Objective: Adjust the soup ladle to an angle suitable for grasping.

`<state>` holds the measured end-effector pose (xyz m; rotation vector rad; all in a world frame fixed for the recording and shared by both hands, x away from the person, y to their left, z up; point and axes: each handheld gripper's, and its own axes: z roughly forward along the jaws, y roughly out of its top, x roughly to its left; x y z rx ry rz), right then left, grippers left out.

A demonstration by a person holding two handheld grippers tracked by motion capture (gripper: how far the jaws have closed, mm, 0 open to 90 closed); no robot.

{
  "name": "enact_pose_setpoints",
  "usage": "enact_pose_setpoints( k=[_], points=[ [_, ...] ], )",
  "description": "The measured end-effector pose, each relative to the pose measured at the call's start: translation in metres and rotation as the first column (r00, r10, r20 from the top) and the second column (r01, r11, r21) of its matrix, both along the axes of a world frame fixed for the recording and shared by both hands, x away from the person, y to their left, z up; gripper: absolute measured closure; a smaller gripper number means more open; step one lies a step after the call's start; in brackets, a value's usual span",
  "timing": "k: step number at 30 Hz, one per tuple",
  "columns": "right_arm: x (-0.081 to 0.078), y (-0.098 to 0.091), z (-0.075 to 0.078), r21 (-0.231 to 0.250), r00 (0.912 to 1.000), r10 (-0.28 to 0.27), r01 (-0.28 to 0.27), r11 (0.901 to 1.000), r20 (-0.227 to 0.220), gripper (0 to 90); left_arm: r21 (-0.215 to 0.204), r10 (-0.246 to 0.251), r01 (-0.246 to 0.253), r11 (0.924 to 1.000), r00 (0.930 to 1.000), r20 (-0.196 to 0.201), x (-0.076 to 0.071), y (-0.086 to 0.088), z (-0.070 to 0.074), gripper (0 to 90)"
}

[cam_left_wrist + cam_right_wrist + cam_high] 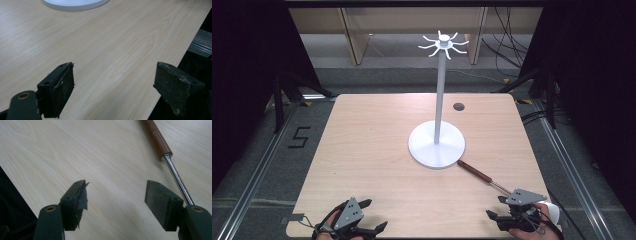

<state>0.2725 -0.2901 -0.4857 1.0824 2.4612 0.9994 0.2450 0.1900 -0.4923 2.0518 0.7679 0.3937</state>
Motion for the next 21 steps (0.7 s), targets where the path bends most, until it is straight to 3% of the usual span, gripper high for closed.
enact_pose_setpoints(
  k=[3, 5, 7, 10, 12, 16, 17, 19, 20, 21],
  points=[
    [0.002, -0.001, 0.0, -0.004, 0.9998, 0.002, -0.002, 1.0, 0.022, 34.7, 0.0, 0.002, -0.002, 1.0, 1.0, 0.002, 0.0, 0.0, 0.0, 15.5],
    [0.001, 0.001, -0.001, 0.009, 0.9997, -0.024, 0.024, 0.9997, 0.003, 34.8, -0.003, -0.004, 0.004, 1.0, 1.0, 0.002, 0.0, -0.001, 0.0, 15.4],
    [0.006, 0.0, 0.001, -0.003, 0.9999, 0.004, -0.004, 1.0, 0.015, 34.9, 0.001, -0.014, 0.014, 0.9999, 0.9998, 0.013, 0.001, -0.001, 0.0, 15.4],
    [0.012, 0.002, 0.004, -0.021, 0.9997, 0.013, -0.013, 0.9997, 0.022, 35.6, -0.022, 0.005, -0.005, 0.9997, 1.0, -0.006, 0.0, -0.002, -0.001, 15.3],
    [0.017, 0.004, 0.01, -0.043, 0.9996, 0.028, -0.028, 0.9987, -0.005, 36.3, -0.002, 0.007, -0.007, 1.0, 1.0, -0.007, 0.001, -0.001, -0.002, 15.3],
    [0.027, 0.008, 0.017, -0.048, 0.9995, 0.021, -0.02, 0.9986, 0.022, 37.1, 0.03, -0.01, 0.01, 0.9995, 0.9998, 0.018, 0.004, 0.002, 0.0, 15.3],
    [0.031, 0.009, 0.019, -0.053, 0.9995, 0.02, -0.018, 0.9984, 0.024, 37.4, -0.001, -0.003, 0.003, 1.0, 0.9999, 0.012, 0.003, 0.0, -0.002, 15.3],
    [0.039, 0.014, 0.021, -0.064, 0.9996, 0.022, -0.02, 0.9977, 0.02, 37.9, 0.008, -0.008, 0.008, 0.9999, 0.9999, 0.013, 0.004, 0.001, -0.002, 15.2],
    [0.048, 0.018, 0.023, -0.079, 0.9997, 0.026, -0.026, 0.9966, -0.002, 38.5, -0.015, 0.002, -0.002, 0.9999, 0.9999, 0.011, 0.003, -0.001, -0.002, 15.2],
    [0.048, 0.018, 0.023, -0.079, 0.9997, 0.026, -0.026, 0.9966, -0.002, 38.5, -0.012, 0.001, -0.001, 0.9999, 0.9999, 0.011, 0.003, -0.001, -0.002, 15.2]
  ],
)
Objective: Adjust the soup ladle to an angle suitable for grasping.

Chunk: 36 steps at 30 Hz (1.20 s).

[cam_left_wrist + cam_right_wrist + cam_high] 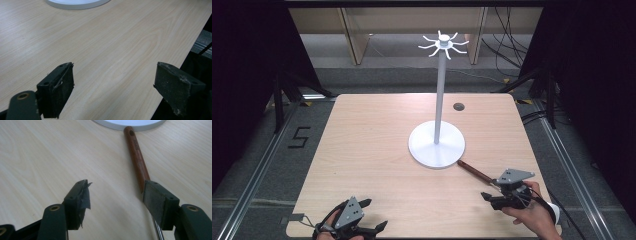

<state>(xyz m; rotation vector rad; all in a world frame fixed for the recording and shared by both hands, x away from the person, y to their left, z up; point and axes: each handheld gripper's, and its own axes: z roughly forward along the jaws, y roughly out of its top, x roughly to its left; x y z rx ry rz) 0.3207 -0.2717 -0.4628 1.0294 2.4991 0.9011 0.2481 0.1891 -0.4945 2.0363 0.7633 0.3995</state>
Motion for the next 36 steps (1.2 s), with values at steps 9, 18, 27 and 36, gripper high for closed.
enact_pose_setpoints(
  k=[9, 18, 27, 36],
  points=[
    [0.034, 0.025, 0.02, -0.081, 0.9994, 0.017, -0.019, 0.9965, -0.03, 46.6, 0.023, 0.013, -0.013, 0.9997, 0.9997, -0.022, 0.0, 0.003, 0.001, 15.1],
    [0.061, 0.028, 0.012, -0.139, 0.9934, 0.005, -0.021, 0.99, -0.115, 55.9, 0.034, 0.009, -0.008, 0.9994, 0.9998, -0.018, 0.0, 0.004, 0.001, 15.1],
    [0.086, 0.038, 0.0, -0.196, 0.9784, 0.0, -0.042, 0.9797, -0.207, 62.8, 0.007, 0.022, -0.022, 0.9997, 0.9995, -0.024, -0.001, 0.002, 0.0, 15.1],
    [0.102, 0.043, -0.006, -0.236, 0.9676, 0.009, -0.071, 0.9691, -0.252, 67.1, 0.006, 0.024, -0.024, 0.9997, 0.9995, -0.022, -0.001, 0.002, 0.0, 15.1]
  ],
)
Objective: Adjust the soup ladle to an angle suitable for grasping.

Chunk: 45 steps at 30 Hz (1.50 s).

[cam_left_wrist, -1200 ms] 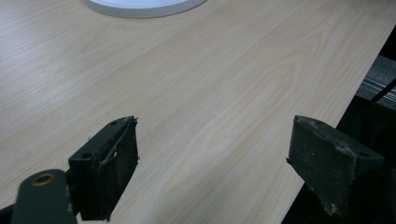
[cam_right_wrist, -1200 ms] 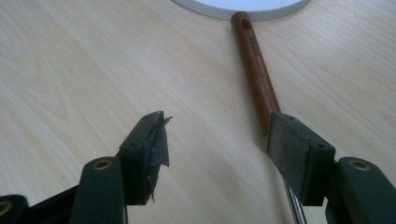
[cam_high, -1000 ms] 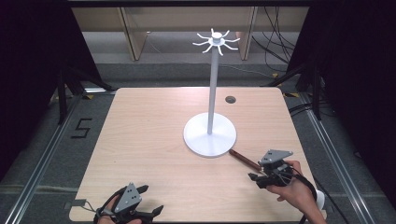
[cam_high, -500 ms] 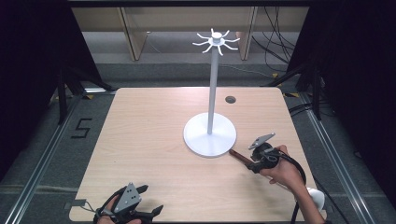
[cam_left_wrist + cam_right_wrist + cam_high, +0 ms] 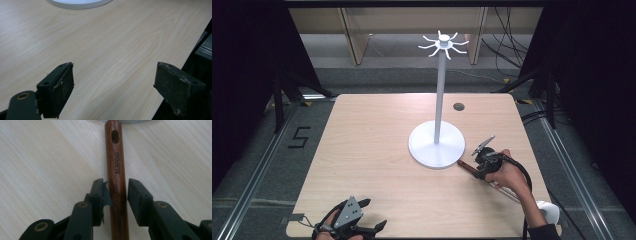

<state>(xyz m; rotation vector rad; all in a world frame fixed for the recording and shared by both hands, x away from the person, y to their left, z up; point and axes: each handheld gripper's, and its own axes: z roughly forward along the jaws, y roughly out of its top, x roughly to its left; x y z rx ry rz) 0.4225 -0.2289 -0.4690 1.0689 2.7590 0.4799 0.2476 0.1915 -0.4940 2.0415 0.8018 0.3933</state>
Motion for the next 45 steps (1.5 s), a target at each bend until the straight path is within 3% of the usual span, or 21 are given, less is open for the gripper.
enact_pose_setpoints(
  k=[2, 4, 5, 6, 9, 12, 20, 23, 25, 28, 31, 32, 33, 35, 37, 39, 40, 41, 42, 43, 45],
  points=[
    [0.001, 0.0, -0.001, -0.016, 0.9999, 0.0, 0.0, 0.9999, -0.014, 67.8, -0.001, -0.002, 0.002, 1.0, 1.0, -0.006, 0.0, 0.0, 0.0, 15.1],
    [0.002, 0.0, -0.002, -0.016, 0.9999, 0.01, -0.011, 0.9998, -0.013, 68.3, 0.039, -0.037, 0.036, 0.9986, 0.9992, 0.016, 0.002, 0.002, 0.001, 15.1],
    [0.004, 0.0, -0.004, -0.022, 0.9998, 0.013, -0.013, 0.9997, -0.017, 69.3, 0.002, -0.002, 0.002, 1.0, 1.0, 0.005, 0.0, 0.0, 0.0, 15.1],
    [0.005, 0.0, -0.005, -0.025, 0.9996, 0.015, -0.015, 0.9996, -0.026, 69.7, 0.0, -0.003, 0.003, 1.0, 1.0, -0.005, 0.0, 0.0, 0.0, 15.1],
    [0.004, 0.002, -0.006, -0.025, 0.9988, 0.011, -0.012, 0.9996, -0.049, 72.1, 0.006, -0.006, 0.006, 1.0, 1.0, -0.002, 0.0, 0.0, 0.0, 15.2],
    [0.007, 0.001, -0.007, -0.038, 0.999, 0.028, -0.029, 0.9989, -0.036, 72.6, 0.005, -0.005, 0.005, 1.0, 1.0, 0.008, 0.001, 0.0, 0.0, 15.1],
    [0.008, 0.005, -0.007, -0.064, 0.9975, 0.045, -0.048, 0.9968, -0.055, 73.3, 0.003, -0.007, 0.007, 1.0, 1.0, -0.002, 0.0, 0.0, 0.0, 15.1],
    [0.01, 0.005, -0.007, -0.064, 0.9959, 0.071, -0.075, 0.9952, -0.055, 73.5, -0.021, 0.002, -0.002, 0.9998, 1.0, 0.003, 0.0, -0.001, 0.0, 15.1],
    [0.01, 0.005, -0.006, -0.062, 0.9962, 0.063, -0.066, 0.9958, -0.06, 73.6, 0.018, -0.02, 0.02, 0.9997, 0.9998, -0.002, 0.0, 0.002, 0.001, 15.1],
    [0.01, 0.005, -0.007, -0.066, 0.9963, 0.067, -0.07, 0.9954, -0.054, 73.7, -0.002, 0.0, 0.0, 1.0, 0.9999, 0.014, 0.001, 0.0, 0.0, 15.1],
    [0.009, 0.007, -0.006, -0.077, 0.9967, 0.067, -0.07, 0.9946, -0.047, 73.7, 0.002, -0.002, 0.002, 1.0, 1.0, -0.003, 0.0, 0.0, 0.0, 15.2],
    [0.009, 0.006, -0.002, -0.065, 0.9962, 0.083, -0.085, 0.9943, -0.027, 73.8, 0.007, -0.015, 0.015, 0.9999, 0.9995, 0.029, 0.002, 0.001, 0.001, 15.2],
    [0.008, 0.006, 0.001, -0.058, 0.9961, 0.087, -0.088, 0.9945, -0.011, 73.8, 0.01, -0.017, 0.016, 0.9998, 0.9993, 0.035, 0.002, 0.001, 0.001, 15.2],
    [0.006, 0.005, 0.006, -0.05, 0.9973, 0.073, -0.073, 0.996, -0.005, 73.8, 0.012, -0.018, 0.018, 0.9998, 0.9992, 0.034, 0.002, 0.002, 0.001, 15.2],
    [0.005, 0.001, 0.017, -0.041, 0.9955, 0.082, -0.08, 0.996, 0.049, 73.8, 0.011, -0.01, 0.009, 0.9999, 0.9997, 0.021, 0.001, 0.002, 0.001, 15.2],
    [0.0, -0.003, 0.034, 0.025, 0.9946, 0.057, -0.059, 0.9979, 0.087, 73.8, 0.012, -0.017, 0.016, 0.9998, 0.9992, 0.036, 0.002, 0.002, 0.001, 15.2],
    [-0.001, -0.005, 0.038, 0.054, 0.9925, 0.069, -0.075, 0.9957, 0.101, 73.8, 0.012, -0.017, 0.016, 0.9998, 0.9992, 0.036, 0.002, 0.002, 0.001, 15.2],
    [-0.001, -0.005, 0.038, 0.054, 0.9925, 0.069, -0.075, 0.9957, 0.101, 73.8, 0.0, -0.013, 0.013, 0.9999, 0.9996, 0.025, 0.001, 0.001, 0.001, 15.2],
    [-0.002, -0.008, 0.043, 0.085, 0.9906, 0.075, -0.085, 0.9928, 0.115, 73.9, 0.014, -0.015, 0.014, 0.9998, 0.9996, 0.026, 0.001, 0.002, 0.001, 15.2],
    [-0.005, -0.01, 0.048, 0.104, 0.99, 0.058, -0.072, 0.992, 0.129, 73.9, 0.001, 0.004, -0.004, 1.0, 1.0, -0.003, 0.0, 0.002, 0.001, 15.2],
    [-0.008, -0.016, 0.057, 0.146, 0.9845, 0.055, -0.08, 0.986, 0.166, 73.9, -0.006, 0.001, -0.001, 1.0, 1.0, 0.008, 0.0, 0.001, 0.002, 15.2]
  ],
)
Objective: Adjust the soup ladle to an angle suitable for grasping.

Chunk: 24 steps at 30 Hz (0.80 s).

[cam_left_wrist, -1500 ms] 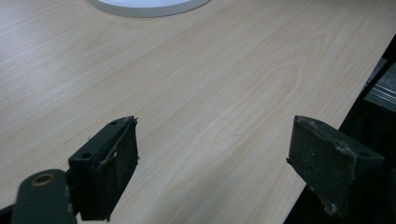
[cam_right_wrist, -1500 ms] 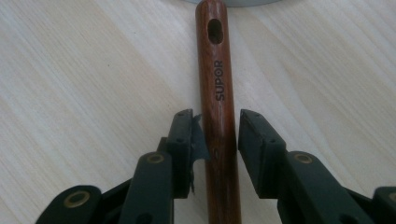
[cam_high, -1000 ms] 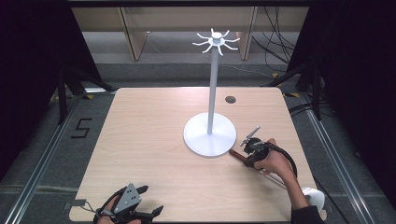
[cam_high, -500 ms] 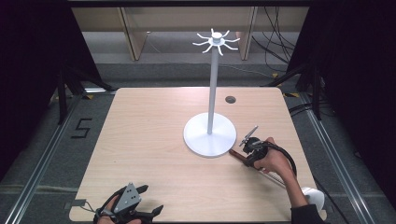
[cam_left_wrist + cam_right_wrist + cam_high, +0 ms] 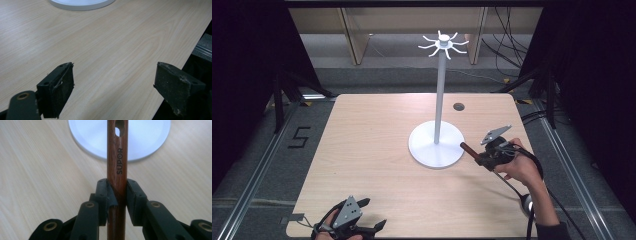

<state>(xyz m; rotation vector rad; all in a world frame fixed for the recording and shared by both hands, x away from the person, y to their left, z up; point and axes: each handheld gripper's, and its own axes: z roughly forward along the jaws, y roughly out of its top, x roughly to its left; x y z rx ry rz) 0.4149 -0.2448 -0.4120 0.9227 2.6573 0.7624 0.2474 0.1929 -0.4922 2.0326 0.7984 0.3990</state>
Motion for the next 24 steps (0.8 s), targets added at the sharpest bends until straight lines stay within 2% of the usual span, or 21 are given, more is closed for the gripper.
enact_pose_setpoints(
  k=[1, 2, 3, 4, 7, 8, 9, 10, 11, 12, 13, 14, 15, 16, 17, 18, 19, 20, 21, 22, 24],
  points=[
    [-0.001, -0.003, 0.004, 0.015, 0.9997, 0.009, -0.009, 0.9999, 0.023, 73.9, 0.025, -0.016, 0.015, 0.9996, 0.9998, 0.013, 0.001, 0.001, 0.0, 15.2],
    [-0.006, -0.007, 0.012, 0.048, 0.999, 0.006, -0.008, 0.9988, 0.043, 73.9, 0.014, 0.002, -0.002, 0.9999, 1.0, -0.003, 0.0, 0.0, -0.001, 15.2],
    [-0.006, -0.007, 0.012, 0.048, 0.999, 0.006, -0.008, 0.9988, 0.043, 73.9, 0.013, -0.002, 0.002, 0.9999, 1.0, 0.005, 0.001, 0.0, -0.001, 15.2],
    [-0.007, -0.013, 0.02, 0.085, 0.9947, 0.042, -0.05, 0.9951, 0.093, 73.9, -0.006, -0.009, 0.009, 0.9999, 0.9999, 0.014, 0.001, -0.001, 0.0, 15.1],
    [-0.012, -0.018, 0.029, 0.114, 0.9927, 0.039, -0.052, 0.9921, 0.114, 73.9, 0.016, -0.012, 0.013, 0.9998, 0.9999, -0.003, -0.001, 0.0, 0.0, 15.2],
    [-0.015, -0.021, 0.034, 0.136, 0.9923, 0.019, -0.035, 0.9901, 0.122, 73.9, -0.016, 0.006, -0.006, 0.9998, 1.0, -0.006, -0.001, -0.002, -0.001, 15.2],
    [-0.019, -0.026, 0.042, 0.178, 0.9905, 0.001, -0.026, 0.9837, 0.137, 73.9, 0.023, -0.02, 0.02, 0.9995, 0.9996, 0.02, 0.002, 0.001, 0.001, 15.2],
    [-0.021, -0.029, 0.046, 0.192, 0.9882, -0.001, -0.028, 0.981, 0.153, 73.9, 0.035, -0.024, 0.023, 0.9991, 0.9992, 0.033, 0.003, 0.002, 0.001, 15.2],
    [-0.023, -0.033, 0.052, 0.192, 0.988, 0.003, -0.033, 0.9808, 0.155, 73.9, -0.003, -0.008, 0.008, 1.0, 0.9999, 0.015, 0.0, -0.001, -0.001, 15.2],
    [-0.024, -0.037, 0.056, 0.202, 0.9856, 0.006, -0.04, 0.9785, 0.169, 73.9, -0.003, -0.008, 0.008, 1.0, 0.9999, 0.015, 0.0, -0.001, -0.001, 15.2],
    [-0.028, -0.039, 0.06, 0.23, 0.9871, -0.012, -0.025, 0.9728, 0.16, 73.9, 0.022, -0.013, 0.013, 0.9997, 0.9999, -0.005, -0.001, 0.001, 0.0, 15.2],
    [-0.028, -0.039, 0.06, 0.23, 0.9871, -0.012, -0.025, 0.9728, 0.16, 73.9, -0.016, 0.009, -0.009, 0.9998, 0.9999, -0.008, -0.001, -0.002, -0.001, 15.2],
    [-0.03, -0.044, 0.066, 0.259, 0.9802, -0.003, -0.049, 0.9648, 0.198, 74.0, -0.012, 0.007, -0.007, 0.9999, 1.0, -0.003, 0.0, -0.002, -0.001, 15.2],
    [-0.03, -0.044, 0.066, 0.259, 0.9802, -0.003, -0.049, 0.9648, 0.198, 74.0, -0.012, 0.007, -0.007, 0.9999, 1.0, -0.003, 0.0, -0.002, -0.001, 15.2],
    [-0.032, -0.047, 0.07, 0.288, 0.9769, -0.007, -0.056, 0.9559, 0.214, 74.0, 0.02, -0.009, 0.009, 0.9998, 0.9999, -0.007, -0.001, 0.0, 0.0, 15.2],
    [-0.032, -0.047, 0.07, 0.288, 0.9769, -0.007, -0.056, 0.9559, 0.214, 74.0, 0.02, -0.009, 0.009, 0.9998, 0.9999, -0.007, -0.001, 0.0, 0.0, 15.2],
    [-0.033, -0.05, 0.073, 0.312, 0.975, -0.005, -0.067, 0.9477, 0.222, 74.0, 0.017, -0.006, 0.007, 0.9998, 0.9999, -0.008, -0.001, 0.0, 0.0, 15.2],
    [-0.034, -0.051, 0.074, 0.333, 0.9756, -0.008, -0.068, 0.9406, 0.219, 74.0, 0.002, -0.004, 0.004, 1.0, 0.9999, 0.01, 0.001, -0.001, -0.001, 15.2],
    [-0.034, -0.054, 0.075, 0.337, 0.9722, -0.006, -0.075, 0.9385, 0.234, 74.0, 0.013, 0.004, -0.004, 0.9999, 1.0, -0.003, 0.0, 0.0, 0.0, 15.2],
    [-0.034, -0.055, 0.077, 0.351, 0.9712, -0.01, -0.077, 0.9334, 0.238, 74.0, -0.004, 0.004, -0.004, 1.0, 1.0, -0.009, -0.001, -0.001, -0.001, 15.2],
    [-0.035, -0.058, 0.079, 0.369, 0.968, -0.006, -0.09, 0.9251, 0.251, 74.0, 0.0, 0.004, -0.004, 1.0, 0.9999, -0.011, -0.001, -0.001, -0.001, 15.2]
  ],
)
